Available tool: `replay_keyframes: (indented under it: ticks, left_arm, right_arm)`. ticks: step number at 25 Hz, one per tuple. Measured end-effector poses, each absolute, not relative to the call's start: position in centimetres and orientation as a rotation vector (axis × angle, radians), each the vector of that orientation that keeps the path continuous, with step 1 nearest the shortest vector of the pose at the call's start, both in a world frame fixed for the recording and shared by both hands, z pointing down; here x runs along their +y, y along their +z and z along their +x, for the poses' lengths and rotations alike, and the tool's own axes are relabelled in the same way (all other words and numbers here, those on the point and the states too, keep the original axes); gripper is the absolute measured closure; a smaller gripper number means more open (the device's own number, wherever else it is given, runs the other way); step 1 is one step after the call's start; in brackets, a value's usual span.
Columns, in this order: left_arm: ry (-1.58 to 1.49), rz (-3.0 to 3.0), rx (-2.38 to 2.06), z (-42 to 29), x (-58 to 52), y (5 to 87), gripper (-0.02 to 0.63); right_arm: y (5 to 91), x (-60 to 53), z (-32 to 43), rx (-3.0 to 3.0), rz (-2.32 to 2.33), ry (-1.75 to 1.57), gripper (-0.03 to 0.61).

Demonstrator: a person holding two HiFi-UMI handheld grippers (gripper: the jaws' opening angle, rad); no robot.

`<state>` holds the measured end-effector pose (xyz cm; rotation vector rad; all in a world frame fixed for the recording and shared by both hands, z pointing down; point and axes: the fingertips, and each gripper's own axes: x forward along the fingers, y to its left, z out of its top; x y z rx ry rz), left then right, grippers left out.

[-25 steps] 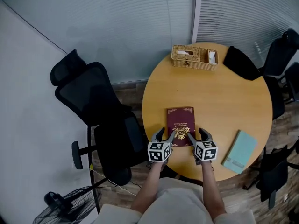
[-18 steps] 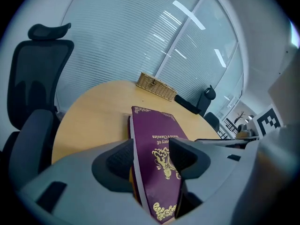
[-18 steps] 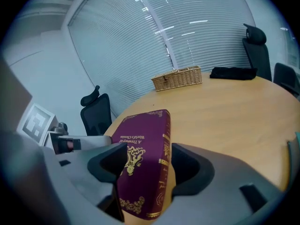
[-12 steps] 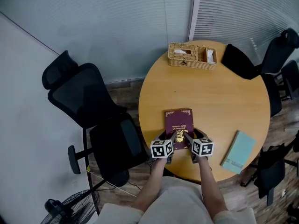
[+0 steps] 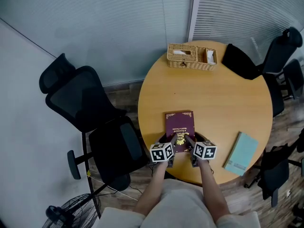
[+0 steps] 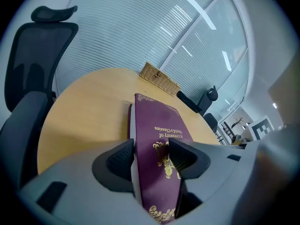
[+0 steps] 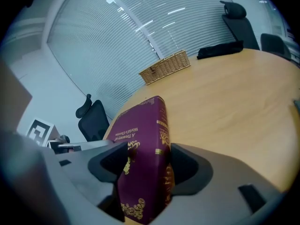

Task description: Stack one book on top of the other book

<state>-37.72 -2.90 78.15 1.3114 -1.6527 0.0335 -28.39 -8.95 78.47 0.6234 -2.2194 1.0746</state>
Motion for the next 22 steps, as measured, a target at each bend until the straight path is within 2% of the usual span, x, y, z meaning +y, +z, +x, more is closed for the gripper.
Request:
replay_keyframes:
  ticks: [12,22]
  left_arm:
    - [0.056,1.347,-1.622,-37.0,-2.6,77.3,0.373]
    - [0.089,1.441,-1.585,-34.9,-4.2,74.5,0.374]
  right_arm:
    - [77.0,-8.5,-27.7,-2.227,0.66,0.956,0.298]
    - [74.4,-9.2,-25.1,-2.245,0.76,0.988,0.299]
